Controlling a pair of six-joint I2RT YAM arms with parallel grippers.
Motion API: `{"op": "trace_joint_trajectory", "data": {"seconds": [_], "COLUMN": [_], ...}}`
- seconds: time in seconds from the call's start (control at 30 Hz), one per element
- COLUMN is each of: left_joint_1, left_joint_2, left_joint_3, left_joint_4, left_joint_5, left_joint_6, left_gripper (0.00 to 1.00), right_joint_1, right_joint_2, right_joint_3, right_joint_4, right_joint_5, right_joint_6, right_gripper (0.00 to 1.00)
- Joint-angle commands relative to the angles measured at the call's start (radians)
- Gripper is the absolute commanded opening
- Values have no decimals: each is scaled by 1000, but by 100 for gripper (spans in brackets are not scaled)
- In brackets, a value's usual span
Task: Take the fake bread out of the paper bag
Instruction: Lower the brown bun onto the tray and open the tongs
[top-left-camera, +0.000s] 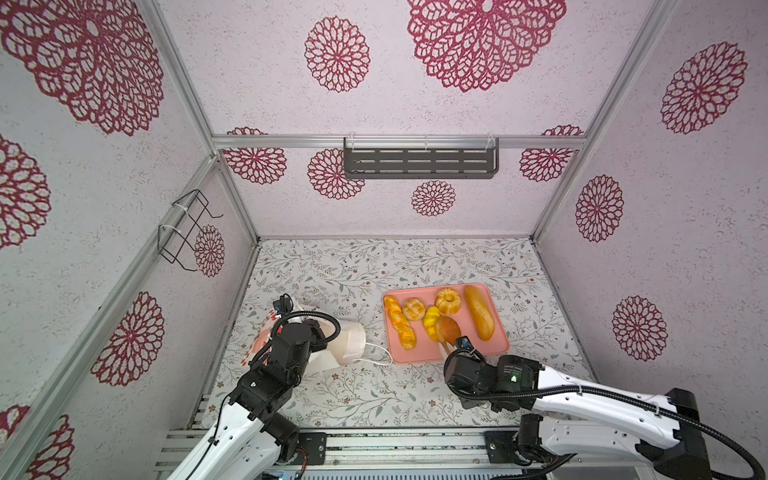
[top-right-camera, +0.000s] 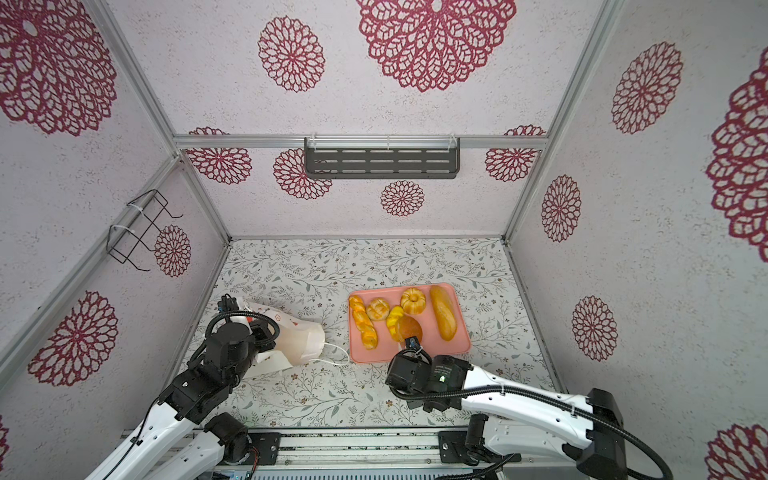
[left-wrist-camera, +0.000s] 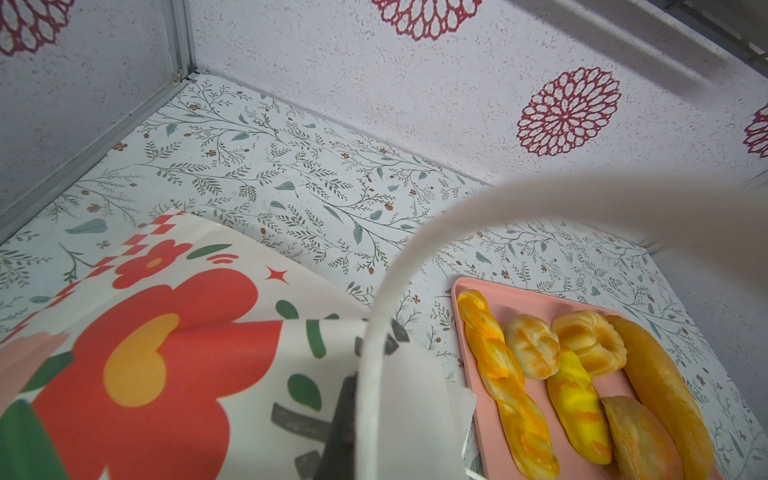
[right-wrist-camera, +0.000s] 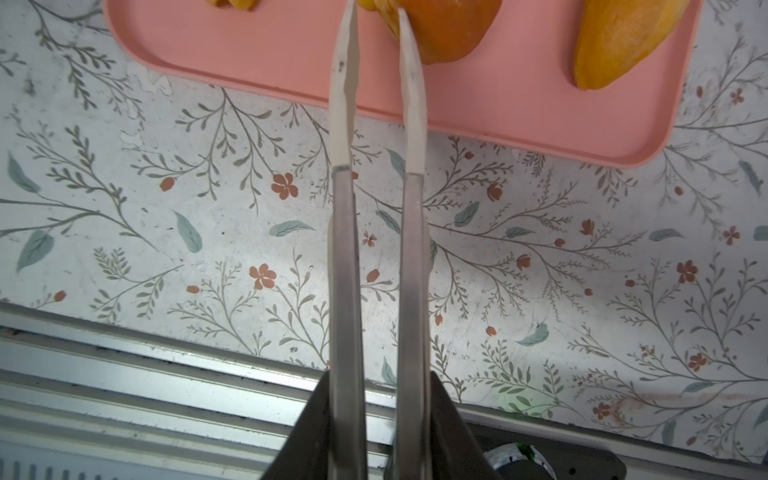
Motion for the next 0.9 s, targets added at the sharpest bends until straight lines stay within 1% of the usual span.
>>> {"op": "trace_joint_trajectory", "data": {"seconds": [0.0,0.17,0.5,0.6,0.63,0.77,0.8,0.87], "left_joint_1": [8,7,9,7,8,7,8,7], "left_joint_2": [2,5,6,6,6,6,7,3], "left_joint_3": [-15,-11,3,4,4,8,10,12], "left_joint_4": [-42,-42,-54,-56,-57,-62,-65,-70], "left_joint_5": [11,12,9,6,5,3,2,0], "left_joint_6": [-30,-31,-15,-12,-13,-12,-9,-5], "left_gripper": [0,0,0,0,0,0,0,0], "right_joint_1": [-40,-68,-84,-91,-98,-156,-173,-205], "right_joint_2": [-49,-53,-97,-91,-87,-67,-60,-49], "right_joint_3": [18,22,76,92,95,92,89,78], "right_joint_4": [16,40,101,129,142,200,219,252], "right_joint_5": [-35,-98,-159,-168,-171,-191,-199,-197], "right_joint_6": [-18,-52,-62,-76,-82,-108,-113,-111], "right_gripper": [32,33,32,27,24,3,1,0]}}
